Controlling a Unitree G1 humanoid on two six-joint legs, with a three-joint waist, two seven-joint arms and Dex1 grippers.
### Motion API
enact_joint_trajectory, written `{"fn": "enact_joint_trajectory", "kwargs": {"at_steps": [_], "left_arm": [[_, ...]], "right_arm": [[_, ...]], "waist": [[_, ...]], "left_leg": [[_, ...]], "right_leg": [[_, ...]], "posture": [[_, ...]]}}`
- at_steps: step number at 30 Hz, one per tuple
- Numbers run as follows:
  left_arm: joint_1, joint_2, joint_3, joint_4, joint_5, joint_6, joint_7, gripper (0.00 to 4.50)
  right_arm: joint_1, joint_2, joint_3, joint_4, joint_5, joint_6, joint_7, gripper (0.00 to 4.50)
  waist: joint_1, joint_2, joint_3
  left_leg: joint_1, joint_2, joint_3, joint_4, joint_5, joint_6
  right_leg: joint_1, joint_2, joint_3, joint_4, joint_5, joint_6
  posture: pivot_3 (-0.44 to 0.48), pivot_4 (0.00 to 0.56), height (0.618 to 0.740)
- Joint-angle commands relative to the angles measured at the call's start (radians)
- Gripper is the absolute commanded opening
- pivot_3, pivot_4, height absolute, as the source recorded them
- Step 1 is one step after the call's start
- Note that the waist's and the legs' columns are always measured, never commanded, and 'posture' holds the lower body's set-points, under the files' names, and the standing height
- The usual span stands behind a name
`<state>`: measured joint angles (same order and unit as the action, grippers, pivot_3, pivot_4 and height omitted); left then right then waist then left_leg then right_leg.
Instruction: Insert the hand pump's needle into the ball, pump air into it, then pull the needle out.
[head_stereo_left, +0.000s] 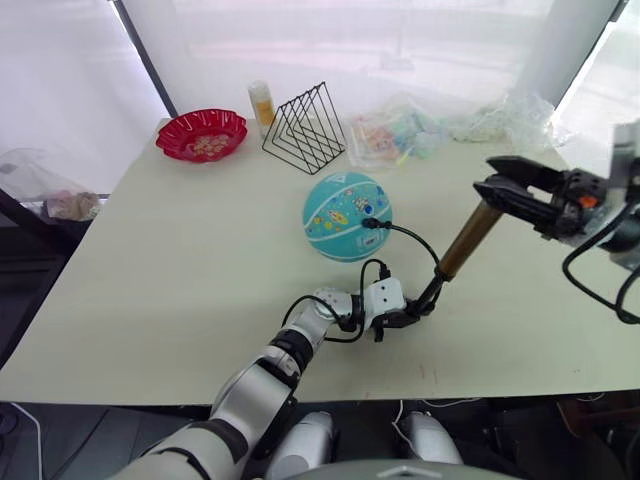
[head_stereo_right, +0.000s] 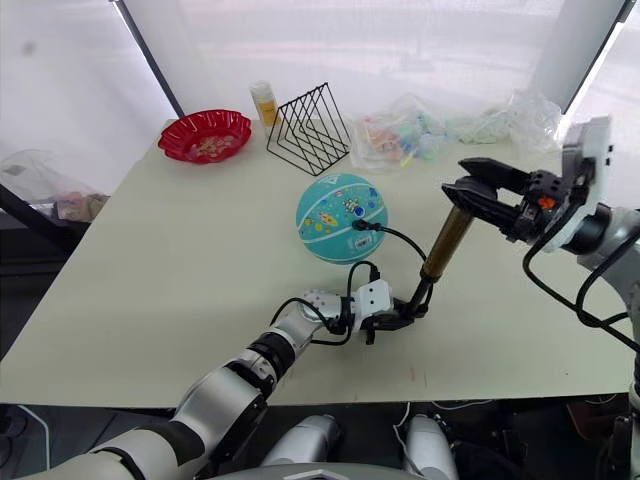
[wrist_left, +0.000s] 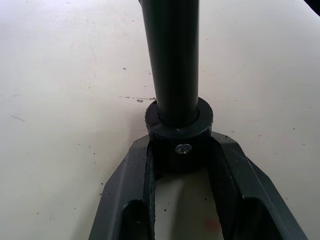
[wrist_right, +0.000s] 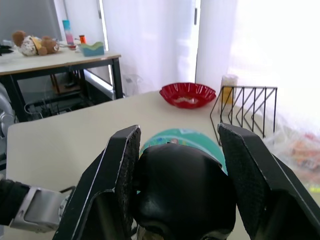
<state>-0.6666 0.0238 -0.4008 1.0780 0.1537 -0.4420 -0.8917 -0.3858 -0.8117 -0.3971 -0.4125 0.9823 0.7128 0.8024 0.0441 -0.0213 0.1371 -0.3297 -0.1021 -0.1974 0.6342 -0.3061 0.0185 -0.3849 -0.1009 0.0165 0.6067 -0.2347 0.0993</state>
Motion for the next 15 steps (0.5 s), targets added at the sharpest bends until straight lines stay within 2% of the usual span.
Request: {"fn": "enact_joint_trajectory", "kwargs": {"at_steps": [1, 6, 11, 15], "left_arm": [[0.086, 0.077, -0.063, 0.175, 0.119, 0.113, 0.038, 1.11], [0.087, 0.075, -0.064, 0.174, 0.119, 0.112, 0.038, 1.11], [0.088, 0.078, -0.064, 0.174, 0.119, 0.111, 0.039, 1.11], [0.089, 0.076, -0.064, 0.175, 0.118, 0.110, 0.040, 1.11]], "right_arm": [[-0.058, -0.029, -0.100, -0.057, 0.092, -0.009, -0.037, 1.97], [0.053, -0.001, -0.032, -0.113, 0.006, -0.060, -0.003, 1.97], [0.247, 0.100, 0.149, -0.154, -0.163, -0.181, 0.026, 1.97], [0.306, 0.194, 0.229, -0.099, -0.231, -0.258, 0.018, 1.97]], "waist": [[-0.001, -0.001, 0.001], [0.000, -0.003, -0.002], [-0.005, -0.009, -0.009], [-0.017, -0.012, -0.014]], "left_leg": [[0.000, 0.000, 0.001, 0.000, 0.000, 0.000], [0.000, 0.000, 0.001, 0.000, 0.000, 0.000], [0.002, 0.001, 0.000, 0.000, 0.000, 0.000], [0.005, 0.003, 0.000, -0.001, -0.003, -0.004]], "right_leg": [[0.000, 0.000, 0.000, 0.000, 0.000, 0.000], [0.000, 0.000, 0.000, 0.000, 0.000, 0.000], [0.002, 0.001, -0.001, 0.000, 0.000, 0.000], [0.009, 0.004, 0.002, 0.000, 0.000, 0.000]], "posture": [[0.000, 0.150, 0.740], [0.000, 0.150, 0.740], [0.000, 0.150, 0.740], [0.000, 0.150, 0.740]]}}
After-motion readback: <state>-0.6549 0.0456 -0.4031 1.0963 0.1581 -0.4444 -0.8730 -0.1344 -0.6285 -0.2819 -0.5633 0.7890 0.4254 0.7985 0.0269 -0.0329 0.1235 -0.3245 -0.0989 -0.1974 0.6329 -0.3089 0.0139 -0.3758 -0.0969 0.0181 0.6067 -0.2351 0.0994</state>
